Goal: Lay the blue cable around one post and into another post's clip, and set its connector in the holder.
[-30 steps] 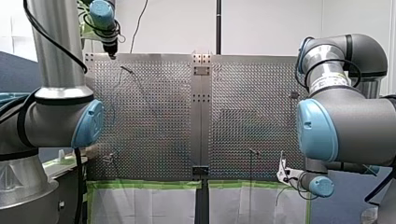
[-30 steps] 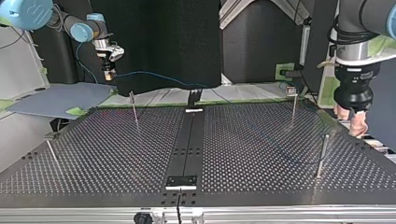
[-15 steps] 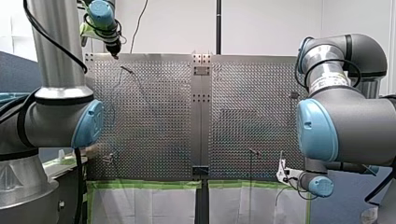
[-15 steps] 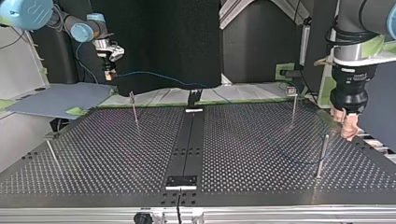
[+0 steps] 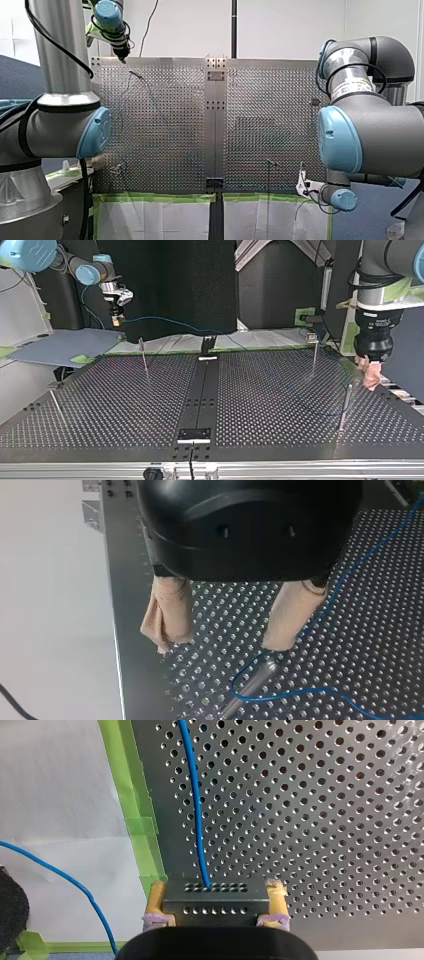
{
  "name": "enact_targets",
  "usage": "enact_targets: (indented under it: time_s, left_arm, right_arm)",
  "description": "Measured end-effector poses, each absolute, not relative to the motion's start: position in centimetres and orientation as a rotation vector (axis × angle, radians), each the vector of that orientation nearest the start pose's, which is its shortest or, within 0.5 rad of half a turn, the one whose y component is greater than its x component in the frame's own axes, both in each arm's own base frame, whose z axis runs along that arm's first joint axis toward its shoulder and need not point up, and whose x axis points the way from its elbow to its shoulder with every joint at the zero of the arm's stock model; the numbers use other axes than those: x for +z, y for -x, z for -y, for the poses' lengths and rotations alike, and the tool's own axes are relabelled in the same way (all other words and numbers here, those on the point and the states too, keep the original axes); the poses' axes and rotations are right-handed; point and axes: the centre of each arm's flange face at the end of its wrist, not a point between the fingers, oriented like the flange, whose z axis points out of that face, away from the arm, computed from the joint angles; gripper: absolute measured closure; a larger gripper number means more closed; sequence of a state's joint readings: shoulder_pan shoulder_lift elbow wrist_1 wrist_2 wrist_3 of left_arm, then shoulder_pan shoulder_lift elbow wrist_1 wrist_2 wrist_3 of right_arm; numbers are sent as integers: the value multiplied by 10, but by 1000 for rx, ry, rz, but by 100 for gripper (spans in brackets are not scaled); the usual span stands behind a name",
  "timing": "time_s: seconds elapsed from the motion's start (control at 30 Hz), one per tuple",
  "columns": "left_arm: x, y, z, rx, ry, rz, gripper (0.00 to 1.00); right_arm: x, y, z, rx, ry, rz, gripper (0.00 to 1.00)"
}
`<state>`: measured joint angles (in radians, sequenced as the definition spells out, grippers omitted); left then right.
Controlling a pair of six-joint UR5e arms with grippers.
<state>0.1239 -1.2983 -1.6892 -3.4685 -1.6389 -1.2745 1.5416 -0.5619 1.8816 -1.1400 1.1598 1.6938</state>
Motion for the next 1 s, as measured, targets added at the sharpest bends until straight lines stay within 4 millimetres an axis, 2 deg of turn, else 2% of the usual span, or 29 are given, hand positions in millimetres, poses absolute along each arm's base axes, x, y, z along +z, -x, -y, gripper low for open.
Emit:
enact_targets:
  time_s: [1.0]
  left_arm:
    - [516, -367, 81, 381, -113, -1756, 0]
  right_arm:
    - [-105, -158, 534, 1507, -1558, 1283, 100]
